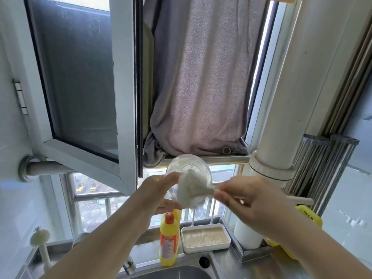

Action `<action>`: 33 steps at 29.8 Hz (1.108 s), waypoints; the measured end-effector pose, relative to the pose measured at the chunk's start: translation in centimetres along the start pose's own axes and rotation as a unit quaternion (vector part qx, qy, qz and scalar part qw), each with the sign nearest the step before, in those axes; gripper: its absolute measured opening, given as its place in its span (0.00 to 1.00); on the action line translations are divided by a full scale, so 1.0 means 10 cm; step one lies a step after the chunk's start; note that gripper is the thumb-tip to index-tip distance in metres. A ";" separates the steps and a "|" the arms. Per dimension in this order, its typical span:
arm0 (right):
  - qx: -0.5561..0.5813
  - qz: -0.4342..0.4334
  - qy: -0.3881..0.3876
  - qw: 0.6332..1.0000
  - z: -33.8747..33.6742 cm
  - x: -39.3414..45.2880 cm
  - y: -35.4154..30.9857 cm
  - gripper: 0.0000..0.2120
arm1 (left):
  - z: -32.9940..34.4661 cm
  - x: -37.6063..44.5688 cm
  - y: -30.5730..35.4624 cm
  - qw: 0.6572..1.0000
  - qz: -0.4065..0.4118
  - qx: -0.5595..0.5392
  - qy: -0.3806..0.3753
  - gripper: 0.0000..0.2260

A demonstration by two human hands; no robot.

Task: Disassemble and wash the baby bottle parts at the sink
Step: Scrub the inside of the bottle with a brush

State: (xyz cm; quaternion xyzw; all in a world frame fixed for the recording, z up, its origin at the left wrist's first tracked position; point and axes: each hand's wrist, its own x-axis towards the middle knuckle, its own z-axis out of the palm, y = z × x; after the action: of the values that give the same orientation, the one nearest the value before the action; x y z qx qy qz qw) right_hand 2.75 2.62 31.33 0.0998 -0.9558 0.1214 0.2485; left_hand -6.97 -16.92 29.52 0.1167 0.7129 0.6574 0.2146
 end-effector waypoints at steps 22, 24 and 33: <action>0.079 0.296 -0.121 0.944 0.55 -0.71 0.75 0.13 | 0.65 0.45 -1.33 0.976 -0.209 -0.053 -0.034 0.21; 0.085 0.319 -0.128 0.935 0.65 -0.84 0.90 0.15 | 0.78 0.55 -1.49 0.969 -0.232 -0.076 -0.036 0.20; 0.142 0.392 -0.131 0.900 1.16 -1.24 1.65 0.12 | 1.41 1.22 -2.25 0.948 -0.276 -0.158 -0.021 0.23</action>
State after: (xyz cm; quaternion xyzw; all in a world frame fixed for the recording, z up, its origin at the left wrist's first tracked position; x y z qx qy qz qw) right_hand 4.01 16.64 12.36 -0.2332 -0.9142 0.3295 0.0364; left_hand -8.67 -1.39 4.83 -0.1060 0.5995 0.6743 0.4179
